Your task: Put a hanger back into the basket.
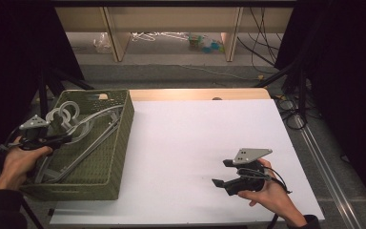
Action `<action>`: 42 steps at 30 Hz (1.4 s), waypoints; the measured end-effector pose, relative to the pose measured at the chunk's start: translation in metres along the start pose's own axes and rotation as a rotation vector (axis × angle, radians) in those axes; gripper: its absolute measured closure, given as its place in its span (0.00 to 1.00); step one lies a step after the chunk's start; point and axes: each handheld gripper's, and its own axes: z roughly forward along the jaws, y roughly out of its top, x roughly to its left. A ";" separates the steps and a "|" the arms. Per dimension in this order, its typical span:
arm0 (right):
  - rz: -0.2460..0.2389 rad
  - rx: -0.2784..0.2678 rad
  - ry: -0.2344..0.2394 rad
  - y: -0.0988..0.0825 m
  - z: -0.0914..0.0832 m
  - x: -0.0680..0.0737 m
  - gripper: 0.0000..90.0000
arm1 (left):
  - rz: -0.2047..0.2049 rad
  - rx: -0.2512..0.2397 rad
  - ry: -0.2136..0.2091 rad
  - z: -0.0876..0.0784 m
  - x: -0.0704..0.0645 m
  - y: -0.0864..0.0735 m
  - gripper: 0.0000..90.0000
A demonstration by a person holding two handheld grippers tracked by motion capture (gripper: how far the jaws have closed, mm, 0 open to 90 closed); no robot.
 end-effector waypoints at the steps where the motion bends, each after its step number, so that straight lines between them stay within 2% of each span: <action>1: 0.001 -0.001 -0.001 0.000 0.000 0.000 0.27 | 0.022 0.016 0.006 0.001 0.002 -0.001 0.87; 2: -0.001 -0.004 -0.002 0.000 0.000 0.000 0.27 | 0.007 0.021 0.013 0.003 0.002 -0.003 0.86; 3: -0.004 -0.004 -0.001 0.000 0.001 0.000 0.27 | 0.014 0.017 0.015 0.004 0.004 -0.005 0.85; 5: -0.001 -0.005 -0.005 0.000 0.001 0.000 0.27 | -0.017 0.020 0.035 0.004 0.006 -0.008 0.84; 6: -0.001 -0.001 -0.003 -0.001 0.001 0.000 0.27 | 0.011 0.049 0.035 0.003 0.008 -0.008 0.83; 7: -0.001 -0.001 -0.003 -0.001 0.001 0.000 0.27 | 0.017 0.055 0.041 0.003 0.009 -0.008 0.83; 8: -0.003 0.001 -0.003 -0.001 0.001 0.000 0.27 | -0.027 0.041 0.054 0.006 0.005 -0.010 0.83; 9: -0.003 0.002 -0.003 -0.001 0.001 0.000 0.27 | -0.027 0.043 0.069 0.007 0.005 -0.010 0.83; 10: -0.001 0.003 -0.001 -0.001 0.002 0.000 0.27 | -0.032 0.071 0.115 0.007 0.003 -0.013 0.84; 11: -0.003 0.001 0.001 -0.001 0.002 0.000 0.27 | -0.027 0.079 0.131 0.006 0.004 -0.013 0.85; 13: -0.004 0.005 0.007 -0.001 0.002 0.000 0.27 | -0.028 0.085 0.125 0.005 0.007 -0.013 0.85; 14: -0.005 0.006 0.008 -0.001 0.002 0.000 0.27 | -0.024 0.073 0.132 0.004 0.007 -0.014 0.87; 15: -0.006 0.005 0.008 -0.001 0.002 0.000 0.27 | -0.043 0.071 0.133 0.004 0.005 -0.015 0.87; 16: -0.006 0.006 0.010 -0.001 0.002 0.000 0.27 | 0.018 0.107 0.120 0.002 0.009 -0.013 0.88; 17: -0.001 0.011 0.009 -0.001 0.002 0.001 0.27 | -0.021 0.101 0.124 0.003 0.006 -0.014 0.88; 19: 0.002 0.014 0.011 -0.001 0.002 0.001 0.27 | -0.033 0.078 0.128 0.005 0.006 -0.016 0.87; 20: -0.006 0.011 0.009 -0.001 0.002 0.001 0.27 | -0.035 0.076 0.131 0.006 0.006 -0.016 0.87; 21: 0.000 0.014 0.008 -0.001 0.002 0.001 0.27 | -0.002 0.100 0.122 0.004 0.009 -0.015 0.87; 22: 0.000 0.012 0.007 -0.001 0.002 0.001 0.27 | -0.011 0.104 0.129 0.004 0.008 -0.015 0.87; 24: -0.002 0.012 0.010 -0.001 0.002 0.001 0.27 | -0.005 0.110 0.129 0.004 0.009 -0.015 0.87; 25: 0.000 0.010 0.003 -0.001 0.002 0.001 0.27 | -0.012 0.111 0.134 0.005 0.009 -0.015 0.87; 26: -0.005 0.011 0.007 -0.001 0.003 0.000 0.27 | -0.042 0.106 0.142 0.006 0.008 -0.016 0.87; 28: 0.002 0.014 0.005 -0.001 0.003 0.001 0.27 | -0.034 0.114 0.151 0.007 0.010 -0.015 0.87; 29: 0.000 0.012 0.005 -0.001 0.003 0.001 0.27 | -0.059 0.116 0.163 0.008 0.008 -0.016 0.87; 31: 0.004 0.014 0.006 -0.001 0.002 0.002 0.27 | -0.064 0.127 0.190 0.009 0.007 -0.015 0.86; 32: -0.004 0.012 0.004 -0.001 0.002 0.001 0.27 | -0.052 0.135 0.202 0.009 0.007 -0.014 0.86; 34: -0.007 0.008 0.006 -0.001 0.002 0.000 0.27 | -0.055 0.129 0.203 0.011 0.007 -0.014 0.84; 35: -0.003 0.012 0.002 -0.001 0.002 0.000 0.27 | -0.069 0.128 0.209 0.011 0.006 -0.014 0.83; 36: -0.001 0.011 0.007 -0.001 0.002 0.000 0.27 | -0.053 0.130 0.211 0.010 0.007 -0.014 0.82; 37: -0.002 0.010 0.005 -0.002 0.002 0.000 0.27 | -0.075 0.125 0.226 0.010 0.005 -0.014 0.80; 38: -0.002 0.012 0.007 -0.002 0.002 0.000 0.27 | -0.077 0.124 0.242 0.009 0.005 -0.014 0.77; 39: -0.003 0.010 0.009 -0.001 0.002 0.000 0.27 | -0.097 0.093 0.254 0.008 0.004 -0.014 0.73; 42: 0.001 0.005 0.001 -0.002 0.002 0.000 0.27 | -0.161 0.018 0.246 0.001 0.002 -0.012 0.64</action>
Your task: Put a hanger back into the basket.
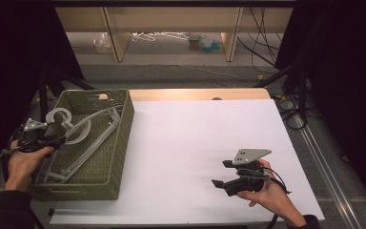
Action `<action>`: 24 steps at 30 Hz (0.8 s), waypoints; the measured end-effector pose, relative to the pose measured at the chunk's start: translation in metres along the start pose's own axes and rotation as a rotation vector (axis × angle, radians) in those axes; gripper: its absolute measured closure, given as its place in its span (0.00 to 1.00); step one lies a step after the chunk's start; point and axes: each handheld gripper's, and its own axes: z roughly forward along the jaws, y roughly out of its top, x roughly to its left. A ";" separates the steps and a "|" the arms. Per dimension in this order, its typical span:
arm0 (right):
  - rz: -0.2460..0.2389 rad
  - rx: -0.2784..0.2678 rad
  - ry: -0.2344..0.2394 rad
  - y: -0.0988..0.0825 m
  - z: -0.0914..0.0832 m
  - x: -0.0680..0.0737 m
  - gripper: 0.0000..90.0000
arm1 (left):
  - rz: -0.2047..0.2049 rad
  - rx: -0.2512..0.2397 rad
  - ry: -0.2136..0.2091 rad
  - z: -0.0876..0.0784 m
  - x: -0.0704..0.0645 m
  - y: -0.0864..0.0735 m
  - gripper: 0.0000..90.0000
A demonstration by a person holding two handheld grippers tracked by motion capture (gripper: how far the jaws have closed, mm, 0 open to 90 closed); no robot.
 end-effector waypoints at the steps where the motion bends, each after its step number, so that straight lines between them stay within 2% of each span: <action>1: 0.001 -0.001 0.002 0.000 0.000 -0.001 0.27 | -0.014 -0.014 -0.004 -0.003 0.000 0.001 0.62; 2: 0.000 -0.003 0.003 0.000 0.000 -0.001 0.26 | -0.041 -0.038 -0.011 -0.006 -0.002 0.002 0.60; 4: 0.002 -0.005 -0.005 0.000 0.000 -0.001 0.26 | -0.057 -0.065 -0.025 -0.011 -0.006 0.005 0.56; 7: 0.007 -0.004 0.003 0.000 0.000 0.000 0.26 | -0.044 -0.100 -0.036 -0.018 -0.015 0.010 0.51; 10: 0.004 -0.010 -0.008 -0.001 0.000 0.000 0.26 | -0.035 -0.127 -0.062 -0.023 -0.028 0.012 0.47; 14: 0.004 -0.012 -0.005 -0.001 0.000 -0.001 0.25 | -0.030 -0.158 -0.101 -0.031 -0.046 0.016 0.40; 17: 0.007 -0.013 -0.001 -0.001 0.001 -0.001 0.25 | -0.007 -0.197 -0.149 -0.038 -0.061 0.019 0.35; 24: 0.006 -0.017 -0.005 -0.001 0.001 -0.001 0.24 | 0.024 -0.241 -0.217 -0.049 -0.092 0.021 0.31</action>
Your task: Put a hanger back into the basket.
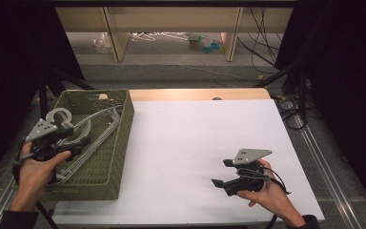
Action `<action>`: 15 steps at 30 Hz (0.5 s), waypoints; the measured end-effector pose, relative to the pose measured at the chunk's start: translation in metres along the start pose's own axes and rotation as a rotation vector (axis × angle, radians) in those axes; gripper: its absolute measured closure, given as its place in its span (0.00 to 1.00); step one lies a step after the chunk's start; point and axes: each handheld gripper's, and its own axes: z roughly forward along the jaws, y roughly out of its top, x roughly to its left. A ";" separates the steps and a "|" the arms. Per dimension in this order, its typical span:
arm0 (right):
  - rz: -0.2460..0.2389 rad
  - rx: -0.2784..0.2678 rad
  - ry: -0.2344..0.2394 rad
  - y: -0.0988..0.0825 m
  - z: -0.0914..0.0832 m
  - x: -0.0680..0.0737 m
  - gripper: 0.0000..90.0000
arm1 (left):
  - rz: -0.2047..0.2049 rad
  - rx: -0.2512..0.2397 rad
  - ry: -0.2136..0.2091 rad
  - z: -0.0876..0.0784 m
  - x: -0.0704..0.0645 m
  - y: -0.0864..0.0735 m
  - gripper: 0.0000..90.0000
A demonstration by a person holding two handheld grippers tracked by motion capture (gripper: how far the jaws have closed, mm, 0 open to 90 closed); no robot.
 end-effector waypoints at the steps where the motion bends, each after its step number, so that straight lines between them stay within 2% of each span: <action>1: 0.001 -0.001 -0.004 0.000 0.000 0.000 0.24 | 0.007 -0.005 -0.008 0.000 -0.005 0.000 0.31; 3: 0.002 -0.005 -0.005 0.000 0.000 0.000 0.24 | 0.019 -0.014 -0.026 0.002 -0.012 0.001 0.30; 4: 0.002 -0.004 0.001 0.000 0.000 0.000 0.24 | 0.030 -0.026 -0.053 0.003 -0.020 0.001 0.30; 6: 0.002 -0.007 0.000 0.000 0.000 0.000 0.23 | 0.040 -0.037 -0.082 0.005 -0.025 0.002 0.29; 11: 0.003 -0.016 -0.006 0.000 0.000 0.001 0.23 | 0.059 -0.064 -0.121 0.008 -0.042 0.004 0.27; 15: -0.003 -0.023 -0.004 0.000 0.001 0.001 0.22 | 0.054 -0.083 -0.154 0.010 -0.053 0.004 0.26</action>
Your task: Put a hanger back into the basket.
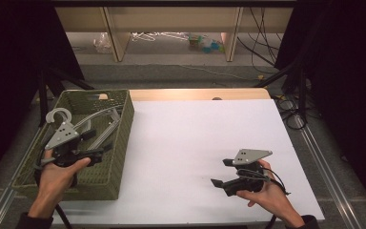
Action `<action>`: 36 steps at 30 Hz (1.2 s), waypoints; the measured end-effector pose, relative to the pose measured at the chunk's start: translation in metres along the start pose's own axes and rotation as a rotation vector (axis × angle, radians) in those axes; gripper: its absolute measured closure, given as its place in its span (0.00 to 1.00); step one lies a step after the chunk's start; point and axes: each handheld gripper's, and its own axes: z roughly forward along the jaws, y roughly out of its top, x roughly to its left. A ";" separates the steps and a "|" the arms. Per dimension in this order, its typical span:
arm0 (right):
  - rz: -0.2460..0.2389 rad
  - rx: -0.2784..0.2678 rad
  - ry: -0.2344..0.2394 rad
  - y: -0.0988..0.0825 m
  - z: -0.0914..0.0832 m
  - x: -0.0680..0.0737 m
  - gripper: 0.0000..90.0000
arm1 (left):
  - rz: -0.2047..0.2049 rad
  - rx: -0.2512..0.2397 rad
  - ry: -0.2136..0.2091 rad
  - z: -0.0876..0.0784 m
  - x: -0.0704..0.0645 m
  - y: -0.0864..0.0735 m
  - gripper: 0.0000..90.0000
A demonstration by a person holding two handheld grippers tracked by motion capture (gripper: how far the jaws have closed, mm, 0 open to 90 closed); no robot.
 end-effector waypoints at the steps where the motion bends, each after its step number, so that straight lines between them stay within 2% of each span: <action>1: 0.000 -0.001 0.000 0.000 0.000 0.000 0.22 | 0.008 -0.003 -0.008 0.001 -0.001 0.000 0.26; 2: -0.001 -0.001 -0.002 -0.001 0.000 0.000 0.22 | -0.005 -0.012 -0.021 0.002 -0.005 -0.001 0.25; 3: 0.001 -0.002 -0.002 -0.001 0.000 0.000 0.22 | 0.015 -0.012 -0.032 0.004 -0.006 -0.001 0.24; 6: 0.003 -0.004 -0.002 -0.002 0.000 0.000 0.22 | 0.025 -0.017 -0.062 0.008 -0.014 -0.002 0.22; 9: 0.002 -0.008 -0.002 -0.003 0.001 0.000 0.22 | 0.057 -0.020 -0.088 0.013 -0.021 -0.003 0.20; 12: 0.003 -0.010 0.006 -0.003 0.002 0.000 0.22 | 0.046 -0.026 -0.100 0.015 -0.029 -0.004 0.19; 14: 0.002 -0.012 0.008 -0.004 0.002 0.000 0.22 | 0.065 -0.041 -0.113 0.018 -0.033 -0.004 0.19; 15: 0.001 -0.012 0.007 -0.004 0.002 0.000 0.22 | 0.046 -0.045 -0.114 0.018 -0.037 -0.005 0.19; 16: 0.003 -0.015 0.007 -0.005 0.001 0.000 0.22 | 0.055 -0.045 -0.120 0.018 -0.038 -0.006 0.18; 17: 0.003 -0.017 0.006 -0.005 0.001 0.000 0.22 | 0.036 -0.044 -0.128 0.019 -0.042 -0.007 0.18; 18: 0.002 -0.020 0.003 -0.005 0.001 0.000 0.22 | 0.033 -0.044 -0.135 0.020 -0.045 -0.008 0.18; 19: 0.004 -0.019 0.004 -0.005 0.001 0.000 0.22 | 0.050 -0.045 -0.142 0.021 -0.048 -0.009 0.18; 25: 0.002 -0.026 0.005 -0.005 0.001 0.002 0.22 | 0.044 -0.042 -0.158 0.028 -0.062 -0.017 0.18; 27: -0.002 -0.034 0.000 -0.006 0.001 0.002 0.22 | 0.066 -0.039 -0.176 0.029 -0.066 -0.019 0.18; 28: -0.002 -0.033 0.002 -0.006 0.001 0.002 0.22 | 0.051 -0.039 -0.178 0.030 -0.070 -0.021 0.18; 31: 0.002 -0.030 0.010 -0.006 0.002 0.004 0.22 | 0.088 -0.037 -0.184 0.031 -0.075 -0.027 0.18; 32: 0.001 -0.032 0.005 -0.006 0.002 0.005 0.22 | 0.064 -0.027 -0.188 0.033 -0.081 -0.031 0.18; 36: -0.006 -0.033 0.010 -0.006 0.003 0.007 0.22 | 0.086 -0.025 -0.190 0.036 -0.088 -0.040 0.18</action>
